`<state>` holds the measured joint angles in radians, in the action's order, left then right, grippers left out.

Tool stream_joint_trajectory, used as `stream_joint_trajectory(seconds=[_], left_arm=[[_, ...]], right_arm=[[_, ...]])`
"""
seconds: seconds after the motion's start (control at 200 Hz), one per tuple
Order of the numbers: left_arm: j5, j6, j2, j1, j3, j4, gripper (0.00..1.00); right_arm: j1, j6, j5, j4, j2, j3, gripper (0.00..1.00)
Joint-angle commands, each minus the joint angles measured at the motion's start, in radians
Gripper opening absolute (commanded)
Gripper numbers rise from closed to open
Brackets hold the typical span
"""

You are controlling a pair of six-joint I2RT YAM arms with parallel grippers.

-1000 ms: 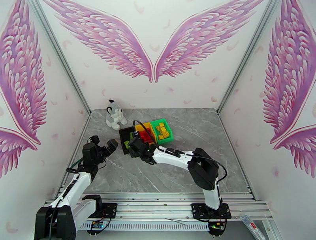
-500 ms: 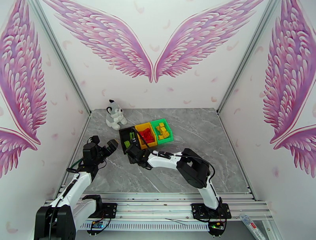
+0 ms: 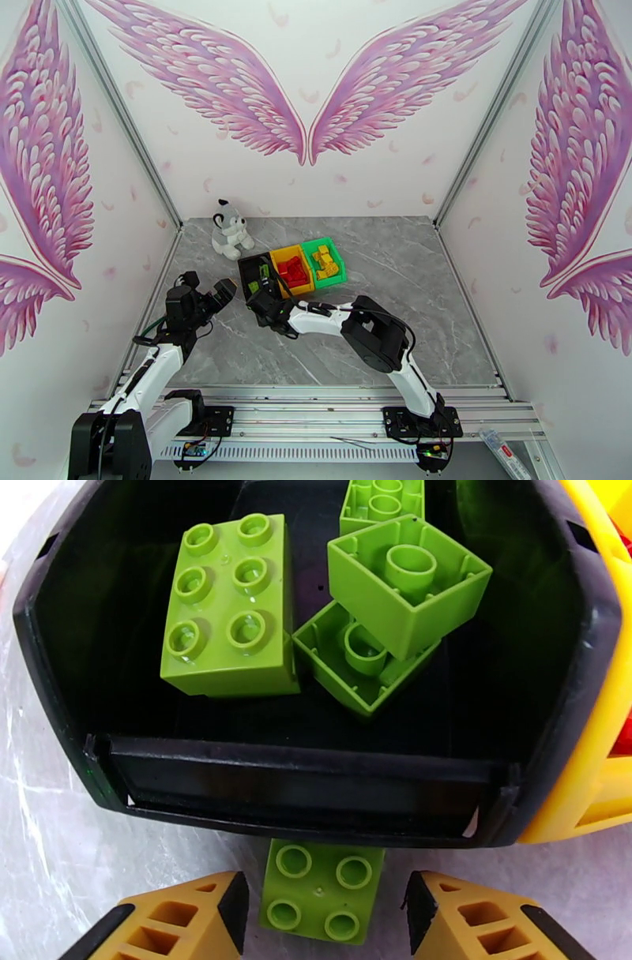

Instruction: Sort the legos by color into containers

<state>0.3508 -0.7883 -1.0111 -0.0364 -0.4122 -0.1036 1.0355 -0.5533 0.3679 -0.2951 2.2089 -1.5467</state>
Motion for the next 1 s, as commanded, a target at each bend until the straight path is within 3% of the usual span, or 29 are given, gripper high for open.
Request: stream_joint_trajectory(seconds=[0.0, 0.155, 0.43, 0.575, 0.995], left_arm=[[-0.003, 0.017, 0.003, 0.006, -0.035, 0.016, 0.99], [-0.004, 0.016, 0.005, 0.006, -0.034, 0.016, 0.99], [-0.002, 0.016, 0.005, 0.005, -0.034, 0.016, 0.99], [-0.002, 0.017, 0.005, 0.006, -0.035, 0.015, 0.99], [0.022, 0.028, -0.04, 0.037, -0.056, 0.004, 0.99]], right_arm=[[0.009, -0.011, 0.036, -0.025, 0.03, -0.041, 0.56], [0.008, -0.011, 0.042, -0.027, 0.037, -0.048, 0.49], [0.008, -0.007, 0.043, -0.042, 0.055, -0.067, 0.48], [0.008, -0.012, 0.048, -0.043, 0.053, -0.063, 0.38], [0.021, -0.019, 0.031, 0.06, -0.156, 0.185, 0.27]])
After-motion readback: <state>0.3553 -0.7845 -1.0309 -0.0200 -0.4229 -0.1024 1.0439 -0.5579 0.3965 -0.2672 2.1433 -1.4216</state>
